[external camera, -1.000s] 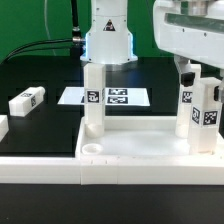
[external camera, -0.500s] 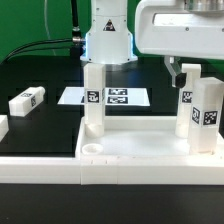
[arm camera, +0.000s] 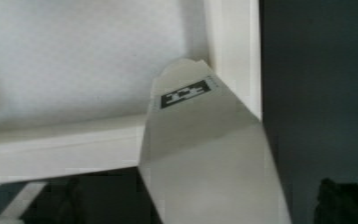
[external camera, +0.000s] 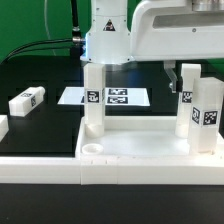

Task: Assemble desk

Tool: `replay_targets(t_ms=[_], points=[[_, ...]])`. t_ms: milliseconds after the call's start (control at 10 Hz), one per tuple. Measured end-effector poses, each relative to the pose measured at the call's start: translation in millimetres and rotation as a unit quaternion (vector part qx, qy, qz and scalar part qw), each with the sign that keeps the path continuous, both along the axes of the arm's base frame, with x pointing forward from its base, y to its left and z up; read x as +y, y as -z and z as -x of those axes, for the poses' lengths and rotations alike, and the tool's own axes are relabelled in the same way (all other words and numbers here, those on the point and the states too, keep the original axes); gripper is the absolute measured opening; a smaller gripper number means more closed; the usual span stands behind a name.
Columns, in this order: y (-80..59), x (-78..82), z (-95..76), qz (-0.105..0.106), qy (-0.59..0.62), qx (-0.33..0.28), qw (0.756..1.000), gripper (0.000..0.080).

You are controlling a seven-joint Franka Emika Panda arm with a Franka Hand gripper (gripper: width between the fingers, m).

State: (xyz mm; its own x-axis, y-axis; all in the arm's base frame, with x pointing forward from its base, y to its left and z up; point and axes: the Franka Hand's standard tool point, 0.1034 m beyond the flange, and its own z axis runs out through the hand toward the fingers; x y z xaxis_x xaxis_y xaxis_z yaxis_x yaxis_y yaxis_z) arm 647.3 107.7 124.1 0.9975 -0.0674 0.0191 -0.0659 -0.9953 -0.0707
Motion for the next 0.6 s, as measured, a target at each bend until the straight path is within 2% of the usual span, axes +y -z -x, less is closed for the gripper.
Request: replay_targets(t_ms=[300, 500, 600], points=[[0.5, 3.1, 0.1, 0.001, -0.079, -0.008, 0.997, 0.0649], [0.6, 2.5, 0.1, 0.001, -0.076, -0.008, 0.997, 0.0383], [0.6, 2.1, 0.0, 0.001, -0.075, -0.008, 0.997, 0.0285]])
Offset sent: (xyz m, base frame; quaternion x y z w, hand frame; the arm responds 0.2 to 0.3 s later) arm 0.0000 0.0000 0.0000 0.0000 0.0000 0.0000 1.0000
